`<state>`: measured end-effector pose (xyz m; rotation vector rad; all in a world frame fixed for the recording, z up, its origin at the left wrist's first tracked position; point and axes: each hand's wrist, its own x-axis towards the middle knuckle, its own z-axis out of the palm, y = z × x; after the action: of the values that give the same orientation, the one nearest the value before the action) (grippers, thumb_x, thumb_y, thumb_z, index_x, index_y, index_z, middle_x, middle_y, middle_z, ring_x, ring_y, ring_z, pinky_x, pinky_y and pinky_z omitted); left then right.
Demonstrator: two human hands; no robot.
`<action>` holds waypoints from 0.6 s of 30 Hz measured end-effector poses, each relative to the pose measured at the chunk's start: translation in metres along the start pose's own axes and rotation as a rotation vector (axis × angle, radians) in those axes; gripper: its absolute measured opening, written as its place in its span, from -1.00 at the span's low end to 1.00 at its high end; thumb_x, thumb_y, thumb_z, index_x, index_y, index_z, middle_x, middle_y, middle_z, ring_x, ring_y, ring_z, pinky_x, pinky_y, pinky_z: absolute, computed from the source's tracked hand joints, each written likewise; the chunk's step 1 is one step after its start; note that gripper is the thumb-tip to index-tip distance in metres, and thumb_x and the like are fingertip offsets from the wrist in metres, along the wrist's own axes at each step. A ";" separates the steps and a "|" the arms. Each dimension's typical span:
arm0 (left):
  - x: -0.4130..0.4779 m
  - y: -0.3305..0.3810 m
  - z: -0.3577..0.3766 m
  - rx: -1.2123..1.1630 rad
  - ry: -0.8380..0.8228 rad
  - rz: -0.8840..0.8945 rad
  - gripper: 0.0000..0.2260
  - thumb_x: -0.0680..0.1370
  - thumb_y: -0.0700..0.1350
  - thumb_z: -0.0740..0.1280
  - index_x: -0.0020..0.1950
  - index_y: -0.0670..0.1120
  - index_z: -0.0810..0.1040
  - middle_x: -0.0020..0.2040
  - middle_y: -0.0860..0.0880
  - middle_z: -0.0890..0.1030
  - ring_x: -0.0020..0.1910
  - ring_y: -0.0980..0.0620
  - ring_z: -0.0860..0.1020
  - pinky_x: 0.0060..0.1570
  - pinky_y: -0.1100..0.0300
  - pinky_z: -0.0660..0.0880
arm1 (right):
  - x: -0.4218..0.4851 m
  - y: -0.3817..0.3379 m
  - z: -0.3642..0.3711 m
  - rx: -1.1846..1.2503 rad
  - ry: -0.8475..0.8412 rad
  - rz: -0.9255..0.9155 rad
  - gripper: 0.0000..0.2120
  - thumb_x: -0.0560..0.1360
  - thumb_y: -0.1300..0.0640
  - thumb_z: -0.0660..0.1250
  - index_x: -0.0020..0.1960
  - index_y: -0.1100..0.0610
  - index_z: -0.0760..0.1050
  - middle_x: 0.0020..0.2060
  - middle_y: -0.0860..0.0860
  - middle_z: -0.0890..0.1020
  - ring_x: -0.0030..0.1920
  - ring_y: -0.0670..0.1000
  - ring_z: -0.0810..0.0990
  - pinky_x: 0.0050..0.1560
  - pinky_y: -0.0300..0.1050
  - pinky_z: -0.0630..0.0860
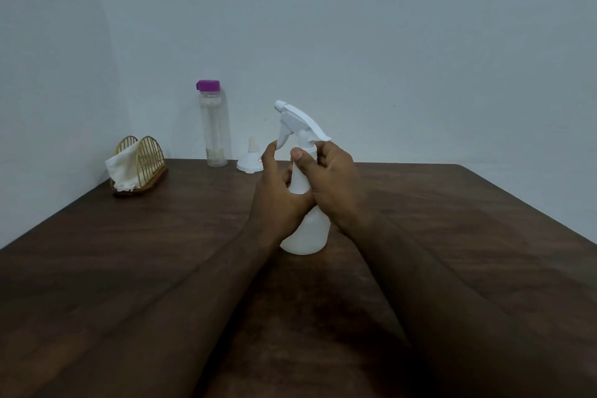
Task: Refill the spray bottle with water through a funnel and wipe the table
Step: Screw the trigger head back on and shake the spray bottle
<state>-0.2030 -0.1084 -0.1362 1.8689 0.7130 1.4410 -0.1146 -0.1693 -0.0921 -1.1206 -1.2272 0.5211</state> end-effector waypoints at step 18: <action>-0.004 -0.004 -0.020 0.199 -0.334 -0.073 -0.41 0.18 0.43 0.47 0.11 0.22 0.49 0.03 0.23 0.58 0.06 0.30 0.53 0.12 0.20 0.49 | 0.032 -0.018 -0.023 0.049 -0.499 0.244 -0.80 0.48 0.18 0.41 0.07 0.24 0.63 -0.04 0.24 0.71 -0.14 0.12 0.69 -0.03 0.04 0.63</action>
<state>-0.2235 -0.1054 -0.1388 2.1435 0.7700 1.0062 -0.0875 -0.1594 -0.0599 -1.1414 -1.4987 1.0581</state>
